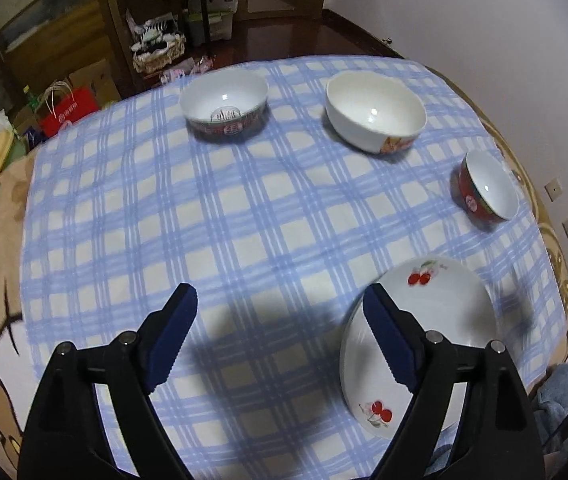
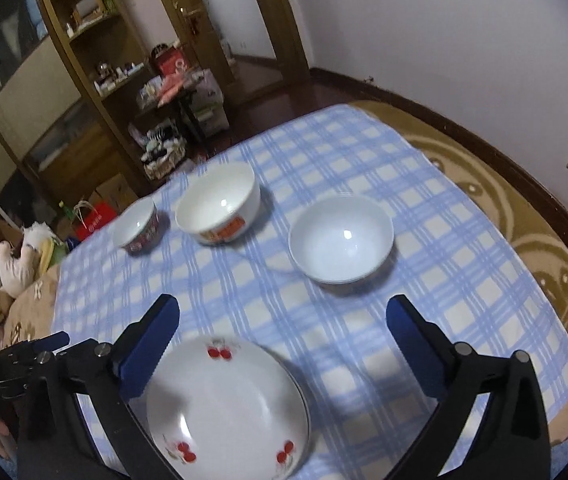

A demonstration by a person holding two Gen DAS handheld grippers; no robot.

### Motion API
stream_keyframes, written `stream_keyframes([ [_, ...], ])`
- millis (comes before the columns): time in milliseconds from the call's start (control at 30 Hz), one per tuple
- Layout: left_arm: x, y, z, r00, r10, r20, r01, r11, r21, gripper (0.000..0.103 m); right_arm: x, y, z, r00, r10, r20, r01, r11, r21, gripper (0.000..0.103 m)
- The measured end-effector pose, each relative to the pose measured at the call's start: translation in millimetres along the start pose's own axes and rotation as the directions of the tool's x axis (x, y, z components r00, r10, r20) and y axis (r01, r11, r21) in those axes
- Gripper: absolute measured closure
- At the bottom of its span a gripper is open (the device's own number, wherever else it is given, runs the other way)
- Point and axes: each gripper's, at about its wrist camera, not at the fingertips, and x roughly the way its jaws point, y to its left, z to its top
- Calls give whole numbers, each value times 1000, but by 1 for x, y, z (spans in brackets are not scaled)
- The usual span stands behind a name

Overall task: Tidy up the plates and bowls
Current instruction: 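Move both tools to the large plain white bowl and close on its rim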

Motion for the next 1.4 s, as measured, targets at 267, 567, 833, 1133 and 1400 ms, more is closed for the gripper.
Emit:
stream_keyframes([
  [267, -17, -4, 47, 999, 3, 33, -4, 1000, 18, 19, 9, 14, 34, 1000, 6, 19, -5, 999, -43, 0],
  [567, -1, -10, 106, 999, -3, 53, 2, 999, 32, 19, 46, 28, 82, 1000, 26, 10, -26, 998, -50, 0],
  [833, 41, -13, 149, 998, -28, 60, 27, 999, 17, 19, 98, 36, 120, 1000, -12, -29, 10, 998, -58, 0],
  [1133, 91, -37, 167, 998, -35, 52, 30, 994, 104, 19, 154, 32, 130, 995, 8, -97, -9, 1000, -9, 0],
  [1400, 132, -43, 179, 994, -109, -15, 109, 992, 56, 24, 206, 24, 124, 970, 31, -240, -34, 999, -8, 14],
])
